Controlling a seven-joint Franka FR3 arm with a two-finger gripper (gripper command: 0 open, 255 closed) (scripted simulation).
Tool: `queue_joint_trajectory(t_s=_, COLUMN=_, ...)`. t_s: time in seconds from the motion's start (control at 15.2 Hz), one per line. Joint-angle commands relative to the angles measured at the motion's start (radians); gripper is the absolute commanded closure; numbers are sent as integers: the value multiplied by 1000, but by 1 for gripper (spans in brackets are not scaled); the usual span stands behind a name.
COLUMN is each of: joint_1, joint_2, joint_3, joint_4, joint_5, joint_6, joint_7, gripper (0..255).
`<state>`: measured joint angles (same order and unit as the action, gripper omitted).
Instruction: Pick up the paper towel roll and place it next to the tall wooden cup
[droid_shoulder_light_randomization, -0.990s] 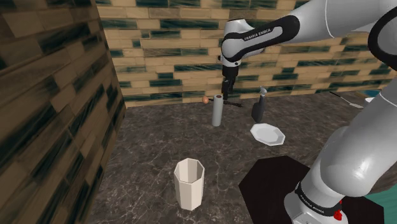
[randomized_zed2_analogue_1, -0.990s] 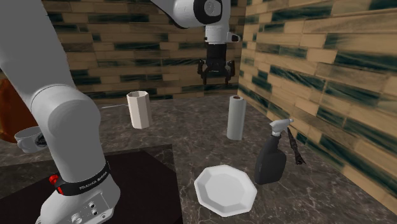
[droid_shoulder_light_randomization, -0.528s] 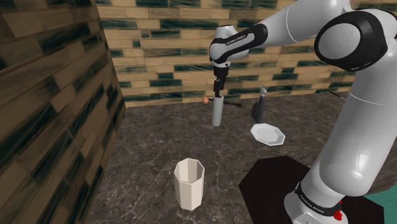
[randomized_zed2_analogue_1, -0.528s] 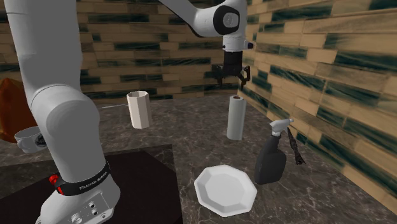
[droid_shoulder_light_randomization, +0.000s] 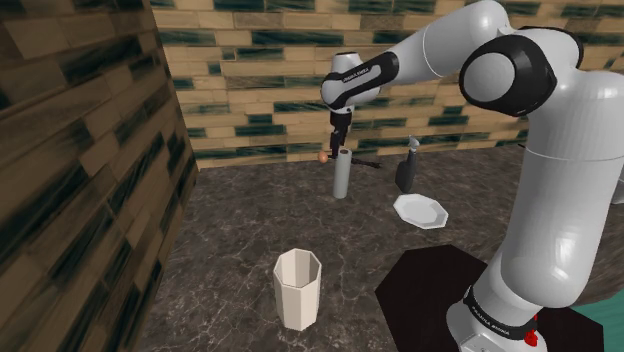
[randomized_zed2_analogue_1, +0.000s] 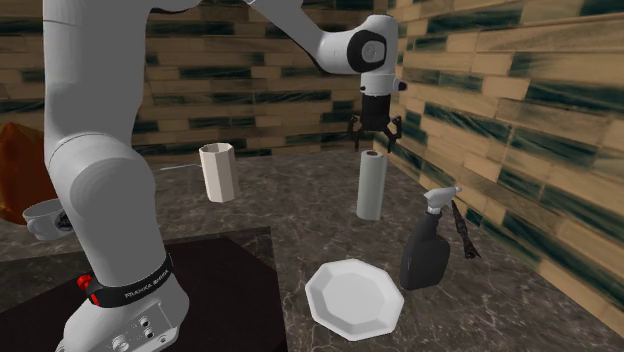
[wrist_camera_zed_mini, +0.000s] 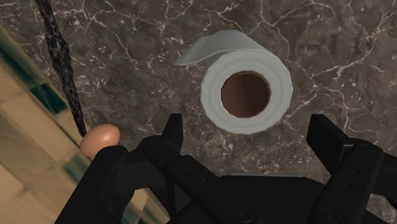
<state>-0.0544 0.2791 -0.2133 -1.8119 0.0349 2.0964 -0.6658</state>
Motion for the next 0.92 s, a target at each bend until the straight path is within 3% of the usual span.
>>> queue_joint_trajectory(t_s=0.0, joint_1=-2, joint_2=14, joint_3=1, joint_4=-10, joint_5=4, joint_6=24, joint_7=-3, gripper=0)
queue_joint_trajectory(t_s=0.59, joint_1=-2, joint_2=23, joint_3=2, joint_4=-19, joint_5=6, joint_6=42, joint_7=-4, gripper=0)
queue_joint_trajectory(t_s=0.66, joint_1=-2, joint_2=23, joint_3=2, joint_4=-19, joint_5=6, joint_6=42, joint_7=-4, gripper=255)
queue_joint_trajectory(t_s=0.86, joint_1=-2, joint_2=23, joint_3=2, joint_4=-19, joint_5=6, joint_6=42, joint_7=-4, gripper=255)
